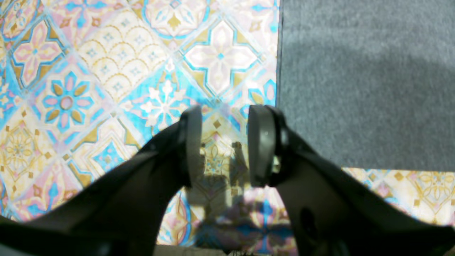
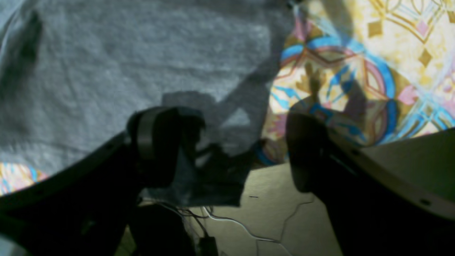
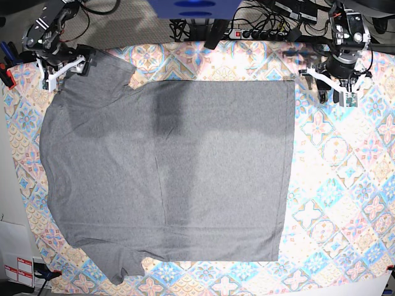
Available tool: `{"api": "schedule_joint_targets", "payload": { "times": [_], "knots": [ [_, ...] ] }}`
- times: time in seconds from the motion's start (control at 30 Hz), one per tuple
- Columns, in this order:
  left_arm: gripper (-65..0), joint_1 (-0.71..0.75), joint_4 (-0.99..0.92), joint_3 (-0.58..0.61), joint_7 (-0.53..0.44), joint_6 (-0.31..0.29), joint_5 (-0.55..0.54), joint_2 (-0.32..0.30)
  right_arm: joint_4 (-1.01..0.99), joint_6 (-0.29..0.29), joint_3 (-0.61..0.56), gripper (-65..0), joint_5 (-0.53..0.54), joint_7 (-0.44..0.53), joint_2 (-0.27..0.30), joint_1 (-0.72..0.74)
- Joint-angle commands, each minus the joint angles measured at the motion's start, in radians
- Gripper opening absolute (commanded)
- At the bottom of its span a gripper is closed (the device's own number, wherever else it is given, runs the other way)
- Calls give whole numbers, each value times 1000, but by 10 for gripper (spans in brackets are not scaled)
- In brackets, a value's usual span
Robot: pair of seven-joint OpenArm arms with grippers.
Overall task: Fold the T-shirt properly
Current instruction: 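Grasp the shirt's shoulder edges with both grippers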
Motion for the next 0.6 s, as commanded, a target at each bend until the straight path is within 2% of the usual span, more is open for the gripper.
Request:
{"api": "schedule_joint_targets", "payload": {
  "times": [0.0,0.1,0.2,0.43,0.47,0.57],
  "knots": [
    [-441,9,13,-6,-18,1,0,-12,2,-1,17,-197,-8,-19,7,-4],
    [-441,9,13,-6,-18,1,0,-12,-21,5,25,-197,-7,-19,7,-4],
    [-441,10,13,-8,-18,1,0,-12,-41,100,25,-197,-7,-28,7,-4],
    [-441,9,13,-8,-18,-4,1,-14,-45,100,25,-197,-7,-28,7,-7],
    [-441,6,13,-8,-18,-24,0,-14,-45,100,25,-197,-7,-28,7,-7],
    [-441,-11,-23,-8,-18,-134,-13,-12,-44,100,25,-197,-7,-28,7,-8]
  ]
}}
